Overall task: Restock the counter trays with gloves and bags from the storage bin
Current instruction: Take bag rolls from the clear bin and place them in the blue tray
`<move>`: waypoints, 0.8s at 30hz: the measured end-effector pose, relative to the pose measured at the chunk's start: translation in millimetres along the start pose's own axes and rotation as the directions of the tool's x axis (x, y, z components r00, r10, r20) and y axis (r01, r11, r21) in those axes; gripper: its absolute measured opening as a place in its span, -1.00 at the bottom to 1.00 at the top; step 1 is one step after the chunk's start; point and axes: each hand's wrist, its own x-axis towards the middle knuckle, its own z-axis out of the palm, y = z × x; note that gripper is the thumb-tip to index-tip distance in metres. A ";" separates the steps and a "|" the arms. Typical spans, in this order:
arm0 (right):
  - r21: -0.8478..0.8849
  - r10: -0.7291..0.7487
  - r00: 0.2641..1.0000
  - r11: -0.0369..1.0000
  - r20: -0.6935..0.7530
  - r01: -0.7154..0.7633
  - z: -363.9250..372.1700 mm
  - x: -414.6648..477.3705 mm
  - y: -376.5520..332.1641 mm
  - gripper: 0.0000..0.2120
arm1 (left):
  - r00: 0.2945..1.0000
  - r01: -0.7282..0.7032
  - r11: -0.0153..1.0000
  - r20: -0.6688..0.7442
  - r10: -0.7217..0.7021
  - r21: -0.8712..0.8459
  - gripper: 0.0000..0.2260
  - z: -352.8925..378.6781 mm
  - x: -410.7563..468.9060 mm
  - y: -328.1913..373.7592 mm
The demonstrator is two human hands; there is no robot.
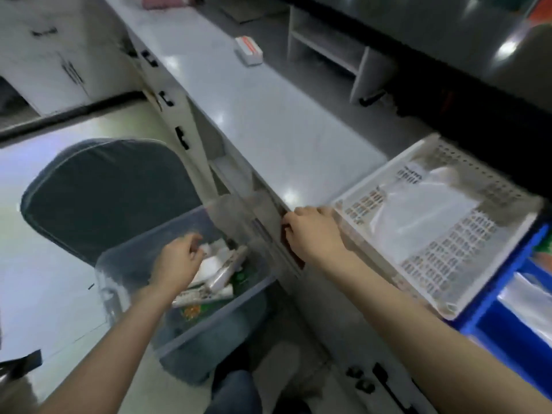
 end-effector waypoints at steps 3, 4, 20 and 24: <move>0.050 -0.046 0.999 0.998 -0.021 0.047 27.7 23.8 -41.2 -0.90 | 0.986 0.120 0.993 0.111 -0.121 0.019 -0.76 7.0 2.1 -54.7; 0.071 -0.079 0.997 0.994 0.014 0.078 39.1 33.4 -53.7 -0.89 | 0.977 0.140 0.990 0.157 -0.143 0.027 -0.74 9.8 4.7 -69.2; 0.058 -0.161 0.716 0.984 0.679 0.166 301.8 165.1 -153.4 -0.52 | 0.821 0.071 0.982 0.549 -0.156 0.173 -0.59 165.6 70.4 -223.2; 0.013 -0.272 0.684 0.933 0.676 0.359 350.9 173.7 -155.0 -0.50 | 0.818 -0.044 0.974 0.568 -0.092 0.221 -0.50 210.7 75.6 -243.4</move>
